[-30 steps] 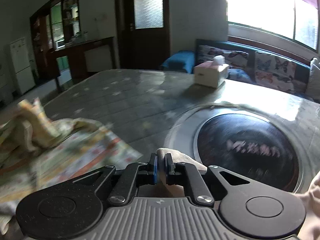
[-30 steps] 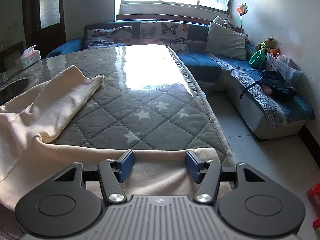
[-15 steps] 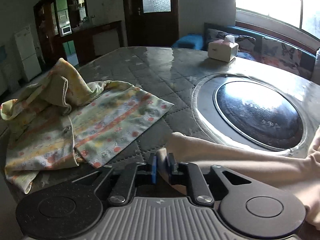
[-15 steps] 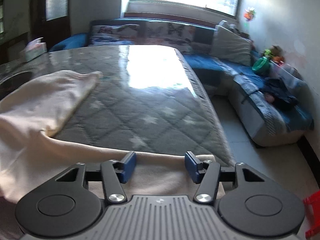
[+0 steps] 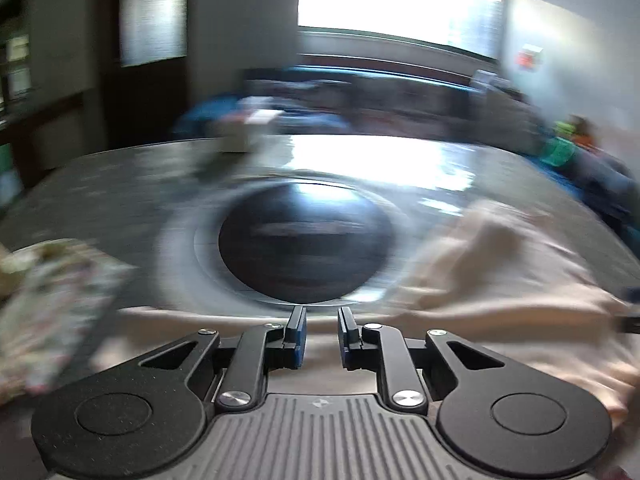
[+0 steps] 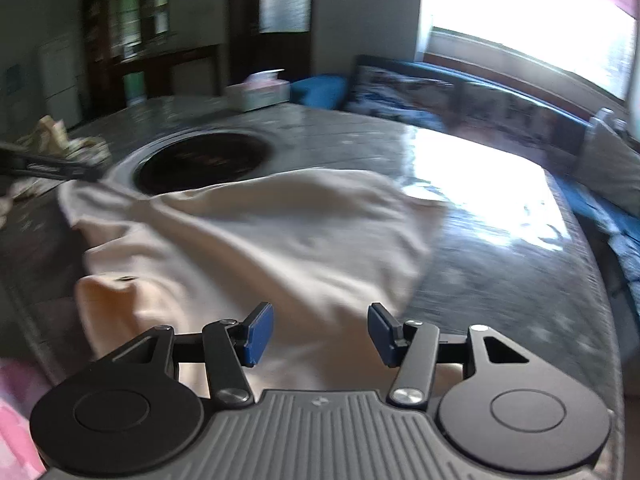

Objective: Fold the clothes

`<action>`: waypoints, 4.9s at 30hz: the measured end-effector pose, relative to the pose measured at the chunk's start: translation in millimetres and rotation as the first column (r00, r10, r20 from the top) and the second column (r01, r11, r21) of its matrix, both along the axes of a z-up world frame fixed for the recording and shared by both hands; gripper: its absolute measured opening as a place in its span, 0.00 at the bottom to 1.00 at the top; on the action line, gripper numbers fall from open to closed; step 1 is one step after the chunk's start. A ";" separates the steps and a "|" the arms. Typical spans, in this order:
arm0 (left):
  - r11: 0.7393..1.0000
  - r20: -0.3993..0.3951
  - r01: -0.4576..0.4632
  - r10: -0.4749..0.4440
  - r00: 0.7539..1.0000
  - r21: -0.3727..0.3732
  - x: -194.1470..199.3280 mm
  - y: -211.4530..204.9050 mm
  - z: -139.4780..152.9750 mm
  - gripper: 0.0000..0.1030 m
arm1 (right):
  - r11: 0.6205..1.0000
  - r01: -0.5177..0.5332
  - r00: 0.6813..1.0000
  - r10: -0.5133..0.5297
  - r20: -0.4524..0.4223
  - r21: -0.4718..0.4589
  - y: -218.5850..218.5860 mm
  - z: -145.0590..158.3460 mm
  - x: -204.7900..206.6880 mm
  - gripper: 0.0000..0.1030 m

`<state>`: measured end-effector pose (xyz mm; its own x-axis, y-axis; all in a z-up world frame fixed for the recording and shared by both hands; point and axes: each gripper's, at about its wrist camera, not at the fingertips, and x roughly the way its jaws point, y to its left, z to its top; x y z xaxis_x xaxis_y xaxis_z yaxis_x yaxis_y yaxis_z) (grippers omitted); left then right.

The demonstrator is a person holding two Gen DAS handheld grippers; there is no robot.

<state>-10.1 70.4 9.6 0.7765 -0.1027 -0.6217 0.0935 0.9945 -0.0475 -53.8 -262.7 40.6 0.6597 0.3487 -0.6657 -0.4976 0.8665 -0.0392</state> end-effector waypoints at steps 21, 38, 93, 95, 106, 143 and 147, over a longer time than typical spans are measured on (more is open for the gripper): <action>0.899 -0.082 0.438 -0.436 0.896 0.000 9.0 -101.6 -23.9 0.18 | 0.971 -0.240 0.967 0.238 -0.093 -0.015 48.2 -9.5 -12.0 0.52; 0.946 -0.068 0.322 -0.321 0.945 0.017 184.0 -109.9 -10.6 0.14 | 0.990 0.129 0.990 -0.126 -0.056 0.055 -42.9 17.1 130.7 0.35; 0.993 0.031 0.120 -0.120 0.992 -0.010 231.0 -33.6 -25.9 0.08 | 0.969 0.247 0.969 -0.247 -0.015 -0.020 -22.3 -35.2 224.8 0.08; 0.995 0.014 0.099 -0.099 0.995 0.003 233.7 -31.9 -29.2 0.08 | 0.968 0.248 0.968 -0.249 -0.015 -0.021 -22.6 -32.1 224.4 0.16; 0.967 0.024 0.219 -0.217 0.976 -0.131 155.5 -33.0 -6.3 0.10 | 0.995 0.089 0.995 -0.088 -0.039 0.035 -6.6 -3.4 168.8 0.33; 0.927 -0.093 0.330 -0.349 0.932 -0.176 134.2 -88.9 -24.9 0.11 | 0.915 -0.401 0.911 0.402 -0.088 0.028 73.9 -5.3 -8.8 0.17; 0.928 -0.111 0.336 -0.355 0.928 -0.160 138.3 -95.0 -33.3 0.11 | 0.909 -0.416 0.907 0.415 -0.071 0.003 79.9 -10.5 -14.3 0.02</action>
<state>128.2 -24.6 -23.7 0.5866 -0.4401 -0.6798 0.4131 0.8846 -0.2162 -68.1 -182.8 30.1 0.4094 0.5731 -0.7098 -0.8143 0.5805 -0.0010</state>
